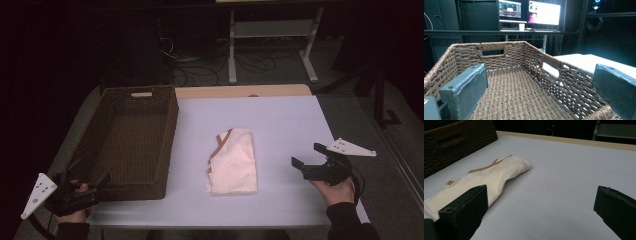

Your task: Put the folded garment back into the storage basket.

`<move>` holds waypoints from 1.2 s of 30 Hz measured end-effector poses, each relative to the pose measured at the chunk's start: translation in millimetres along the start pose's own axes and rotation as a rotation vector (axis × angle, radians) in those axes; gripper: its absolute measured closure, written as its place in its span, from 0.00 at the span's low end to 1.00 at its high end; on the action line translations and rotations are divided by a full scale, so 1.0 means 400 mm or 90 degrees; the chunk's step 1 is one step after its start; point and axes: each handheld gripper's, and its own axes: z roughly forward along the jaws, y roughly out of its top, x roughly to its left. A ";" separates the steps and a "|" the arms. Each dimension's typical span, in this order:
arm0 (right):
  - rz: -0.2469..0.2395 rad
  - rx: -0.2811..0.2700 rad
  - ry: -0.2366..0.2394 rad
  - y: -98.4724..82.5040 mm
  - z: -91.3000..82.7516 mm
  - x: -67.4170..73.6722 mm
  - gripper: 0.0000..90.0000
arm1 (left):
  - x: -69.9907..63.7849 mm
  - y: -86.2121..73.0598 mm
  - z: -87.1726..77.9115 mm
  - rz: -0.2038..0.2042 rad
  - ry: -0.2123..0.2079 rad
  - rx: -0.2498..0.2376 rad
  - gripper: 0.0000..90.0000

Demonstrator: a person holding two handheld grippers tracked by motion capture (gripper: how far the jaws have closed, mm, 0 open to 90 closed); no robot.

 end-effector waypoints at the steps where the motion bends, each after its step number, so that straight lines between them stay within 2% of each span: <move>1: -0.001 0.001 0.000 0.000 0.000 0.000 0.00 | 0.000 0.000 0.000 0.000 -0.001 0.000 0.00; 20: -0.006 0.003 0.007 0.001 -0.006 0.006 0.00 | 0.001 0.001 0.001 -0.002 -0.002 -0.001 0.00; 27: -0.007 0.001 0.019 0.006 -0.008 0.011 0.00 | 0.000 0.000 0.000 -0.001 -0.002 -0.002 0.00; 36: -0.028 0.011 0.027 0.027 -0.007 0.036 0.00 | -0.001 0.000 0.002 0.003 0.001 -0.002 0.00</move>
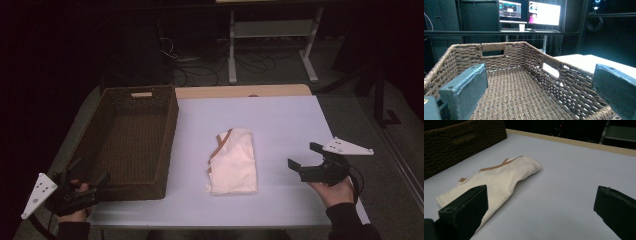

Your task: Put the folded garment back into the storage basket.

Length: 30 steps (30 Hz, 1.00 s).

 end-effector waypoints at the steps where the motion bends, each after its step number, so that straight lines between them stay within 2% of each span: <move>1: -0.014 0.006 -0.004 0.008 0.001 0.008 0.00 | 0.000 0.000 0.000 0.001 0.000 0.000 0.00; 8: -0.036 0.026 0.008 0.029 0.011 0.025 0.00 | -0.001 0.000 0.000 0.003 0.001 0.002 0.00; 30: -0.057 0.054 0.040 0.095 0.049 0.035 0.00 | -0.001 0.000 -0.001 0.004 0.000 0.002 0.00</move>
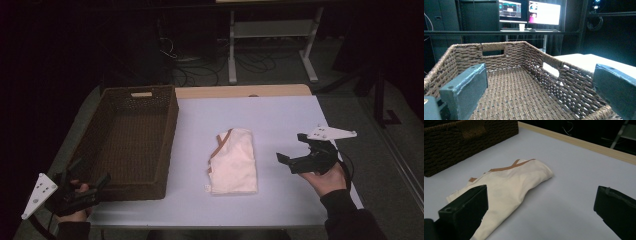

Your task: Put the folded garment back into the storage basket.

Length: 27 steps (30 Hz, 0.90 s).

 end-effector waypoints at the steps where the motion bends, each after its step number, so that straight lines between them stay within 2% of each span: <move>1: -0.002 0.004 0.004 0.007 0.004 0.001 0.00 | 0.000 0.000 0.000 0.000 0.000 0.000 0.00; 11: -0.005 0.017 0.018 0.030 0.025 0.004 0.00 | 0.000 0.000 0.000 -0.001 0.000 0.000 0.00; 27: -0.003 0.054 0.040 0.043 0.090 0.012 0.00 | 0.000 0.000 -0.001 -0.001 -0.001 -0.001 0.00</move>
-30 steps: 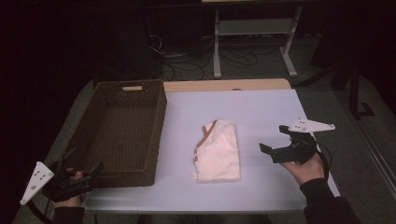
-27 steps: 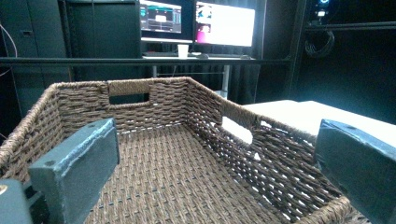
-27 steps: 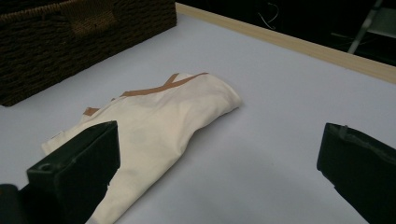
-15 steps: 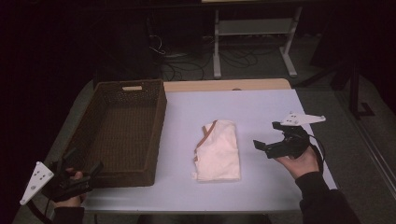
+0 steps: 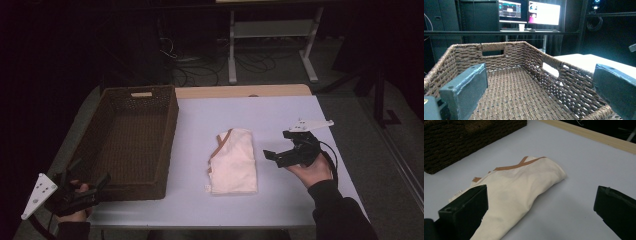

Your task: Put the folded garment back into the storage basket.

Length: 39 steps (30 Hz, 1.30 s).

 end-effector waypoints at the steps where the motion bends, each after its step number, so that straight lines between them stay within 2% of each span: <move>1: 0.000 0.000 0.002 0.000 0.004 0.000 0.00 | 0.000 0.000 0.000 0.000 0.000 0.000 0.00; 10: 0.010 0.013 0.013 -0.003 0.037 0.001 0.00 | 0.000 0.000 0.000 0.000 0.000 0.000 0.00; 39: 0.009 0.059 0.025 -0.015 0.122 -0.007 0.00 | 0.000 0.000 0.000 0.001 -0.001 -0.001 0.00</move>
